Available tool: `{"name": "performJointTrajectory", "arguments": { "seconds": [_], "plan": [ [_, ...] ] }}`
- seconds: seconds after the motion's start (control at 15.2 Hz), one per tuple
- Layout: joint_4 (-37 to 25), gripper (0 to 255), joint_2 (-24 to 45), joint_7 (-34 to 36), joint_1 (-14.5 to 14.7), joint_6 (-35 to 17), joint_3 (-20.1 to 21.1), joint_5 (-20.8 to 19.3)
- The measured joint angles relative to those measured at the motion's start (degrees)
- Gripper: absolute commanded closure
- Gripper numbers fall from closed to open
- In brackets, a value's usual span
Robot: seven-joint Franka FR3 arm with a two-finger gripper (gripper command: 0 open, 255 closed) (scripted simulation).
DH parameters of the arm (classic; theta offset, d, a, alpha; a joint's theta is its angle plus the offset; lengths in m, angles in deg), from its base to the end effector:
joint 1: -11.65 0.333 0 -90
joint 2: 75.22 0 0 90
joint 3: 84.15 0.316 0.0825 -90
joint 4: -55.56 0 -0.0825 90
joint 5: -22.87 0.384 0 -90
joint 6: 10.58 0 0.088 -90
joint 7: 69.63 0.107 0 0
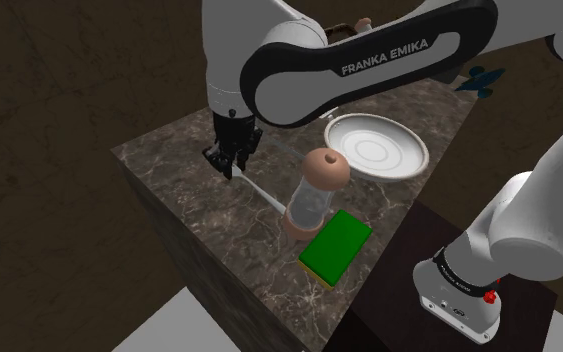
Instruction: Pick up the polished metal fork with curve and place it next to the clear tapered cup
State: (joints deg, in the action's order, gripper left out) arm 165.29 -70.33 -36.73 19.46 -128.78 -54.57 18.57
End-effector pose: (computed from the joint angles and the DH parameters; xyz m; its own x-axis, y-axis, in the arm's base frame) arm 0.4716 0.3475 0.4609 0.9913 0.1071 0.0763 0.1087 -0.9939 -0.0178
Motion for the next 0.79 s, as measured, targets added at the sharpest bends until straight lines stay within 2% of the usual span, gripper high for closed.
{"name": "performJointTrajectory", "arguments": {
  "seconds": [0.2, 0.79],
  "plan": [
    [-0.11, 255, -0.34, -0.32, 0.06, 0.67, 0.12, 0.52],
    [-5.08, 255, -1.74, -1.18, -0.06, 7.02, 0.18, 1.58]
  ]
}}
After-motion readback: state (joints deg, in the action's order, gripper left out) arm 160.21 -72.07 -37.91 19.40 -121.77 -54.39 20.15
